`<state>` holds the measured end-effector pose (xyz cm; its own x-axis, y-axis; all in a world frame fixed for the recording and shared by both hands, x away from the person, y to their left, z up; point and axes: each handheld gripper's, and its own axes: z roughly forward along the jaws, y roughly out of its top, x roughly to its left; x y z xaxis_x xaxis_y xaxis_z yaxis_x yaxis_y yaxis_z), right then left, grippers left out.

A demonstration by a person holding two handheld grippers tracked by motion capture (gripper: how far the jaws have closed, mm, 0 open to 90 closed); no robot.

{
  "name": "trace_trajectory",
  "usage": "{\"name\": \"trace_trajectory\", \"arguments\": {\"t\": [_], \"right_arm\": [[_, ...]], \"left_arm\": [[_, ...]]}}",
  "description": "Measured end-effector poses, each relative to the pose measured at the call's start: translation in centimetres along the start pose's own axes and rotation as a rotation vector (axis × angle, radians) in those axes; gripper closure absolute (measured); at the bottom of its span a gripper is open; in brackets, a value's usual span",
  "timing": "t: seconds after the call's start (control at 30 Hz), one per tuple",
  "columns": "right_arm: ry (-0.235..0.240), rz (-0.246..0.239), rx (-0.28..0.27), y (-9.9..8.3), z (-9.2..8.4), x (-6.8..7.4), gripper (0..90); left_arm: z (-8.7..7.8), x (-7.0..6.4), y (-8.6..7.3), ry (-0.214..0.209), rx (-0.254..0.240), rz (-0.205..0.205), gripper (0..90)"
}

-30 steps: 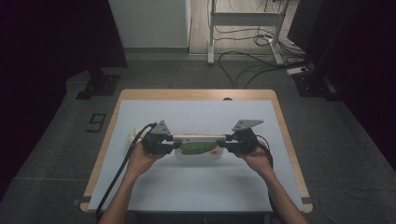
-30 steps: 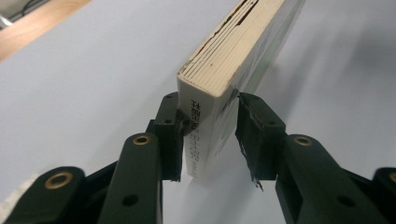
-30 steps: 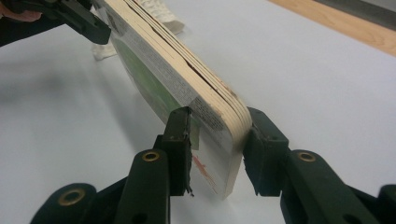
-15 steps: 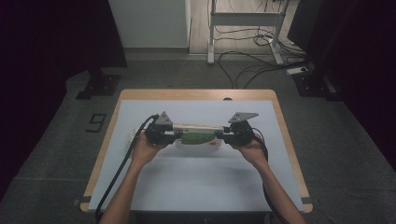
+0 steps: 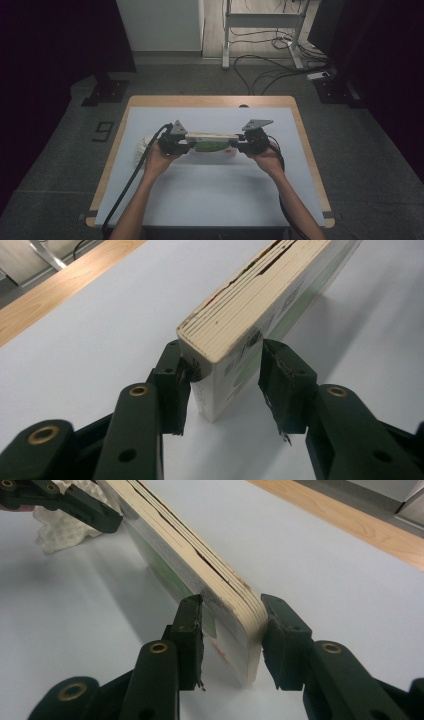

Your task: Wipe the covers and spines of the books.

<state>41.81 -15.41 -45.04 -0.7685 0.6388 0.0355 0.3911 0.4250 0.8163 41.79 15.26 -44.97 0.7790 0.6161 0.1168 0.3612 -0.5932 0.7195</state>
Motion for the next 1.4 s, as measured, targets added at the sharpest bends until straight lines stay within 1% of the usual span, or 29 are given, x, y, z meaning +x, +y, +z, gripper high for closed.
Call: {"name": "trace_trajectory", "arguments": {"t": [0.23,0.3,0.53,0.57,0.73,0.8,0.9,1.1,1.23,1.4], "right_arm": [[0.033,0.021,0.006,-0.3,-0.4,0.4,58.6],[0.037,0.018,0.009,-0.5,-0.5,0.6,57.9],[0.061,0.018,0.035,-1.1,-0.7,1.4,51.9],[0.064,0.019,0.039,-1.3,-0.7,1.5,51.3],[0.077,0.013,0.056,-2.0,-0.7,2.1,45.6],[0.084,0.010,0.066,-2.2,-0.6,2.3,41.6],[0.079,0.005,0.083,-2.8,-0.6,2.6,36.6],[0.080,0.018,0.087,-3.8,-0.4,3.2,33.4],[0.081,0.019,0.095,-4.6,-0.3,3.5,32.3],[0.077,0.019,0.101,-5.5,-0.1,4.0,30.3]], "left_arm": [[-0.4,-0.7,-0.2,-0.008,0.010,0.000,53.5],[-0.6,-0.8,-0.4,-0.016,0.010,-0.007,52.6],[-1.1,-1.3,-1.2,-0.063,0.017,-0.043,49.1],[-1.1,-1.3,-1.4,-0.077,0.019,-0.048,48.6],[-1.3,-1.6,-2.1,-0.126,0.012,-0.085,42.4],[-1.3,-1.8,-2.3,-0.138,0.019,-0.087,39.5],[-1.1,-2.2,-2.8,-0.146,0.021,-0.092,34.8],[-0.9,-3.0,-3.5,-0.147,0.025,-0.104,28.8],[-0.7,-3.4,-4.0,-0.154,0.046,-0.124,25.0],[-0.3,-4.1,-4.7,-0.140,0.069,-0.140,21.5]]}}
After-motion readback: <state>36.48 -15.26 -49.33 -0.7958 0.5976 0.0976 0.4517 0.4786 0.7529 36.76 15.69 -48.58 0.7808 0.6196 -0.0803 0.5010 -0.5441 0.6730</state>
